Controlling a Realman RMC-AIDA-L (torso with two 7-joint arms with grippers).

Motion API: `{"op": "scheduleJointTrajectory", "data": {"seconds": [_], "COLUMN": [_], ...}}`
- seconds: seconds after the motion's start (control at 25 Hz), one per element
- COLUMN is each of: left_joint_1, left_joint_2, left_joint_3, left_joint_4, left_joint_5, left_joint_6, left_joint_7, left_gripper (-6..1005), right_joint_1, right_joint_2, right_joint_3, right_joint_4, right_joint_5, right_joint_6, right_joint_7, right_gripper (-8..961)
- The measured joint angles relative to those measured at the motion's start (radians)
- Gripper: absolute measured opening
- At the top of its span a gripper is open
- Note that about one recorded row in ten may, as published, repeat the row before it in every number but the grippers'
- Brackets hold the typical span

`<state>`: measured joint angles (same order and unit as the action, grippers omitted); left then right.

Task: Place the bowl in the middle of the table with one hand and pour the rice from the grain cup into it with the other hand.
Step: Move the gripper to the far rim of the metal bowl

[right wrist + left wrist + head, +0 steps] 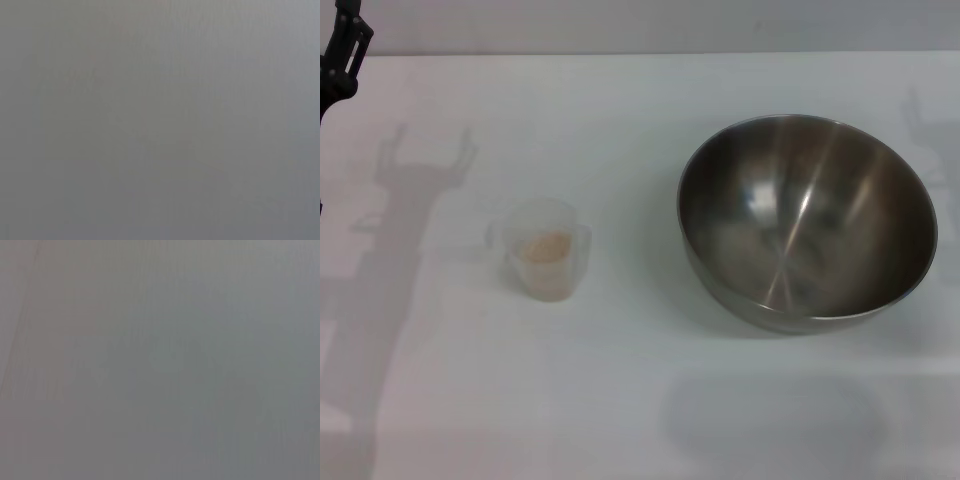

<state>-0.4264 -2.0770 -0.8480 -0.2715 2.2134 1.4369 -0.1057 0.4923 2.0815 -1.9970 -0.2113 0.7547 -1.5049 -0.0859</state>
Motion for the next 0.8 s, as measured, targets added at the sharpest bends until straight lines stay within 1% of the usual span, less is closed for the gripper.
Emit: {"op": "scheduleJointTrajectory", "data": {"seconds": [0.8], "left_joint_1": [-0.003], "left_joint_2": [0.000], "left_joint_3": [0.000], "left_joint_4": [0.000], "left_joint_5": [0.000], "left_joint_6": [0.002], "left_joint_7": [0.001], "left_gripper": [868], "right_joint_1": [0.007], "right_joint_2": [0.000], "right_joint_3": [-0.001], "right_joint_4": [-0.003], "right_joint_5": [-0.001], "right_joint_6": [0.000], "right_joint_7": [0.000], "right_gripper": [656]}}
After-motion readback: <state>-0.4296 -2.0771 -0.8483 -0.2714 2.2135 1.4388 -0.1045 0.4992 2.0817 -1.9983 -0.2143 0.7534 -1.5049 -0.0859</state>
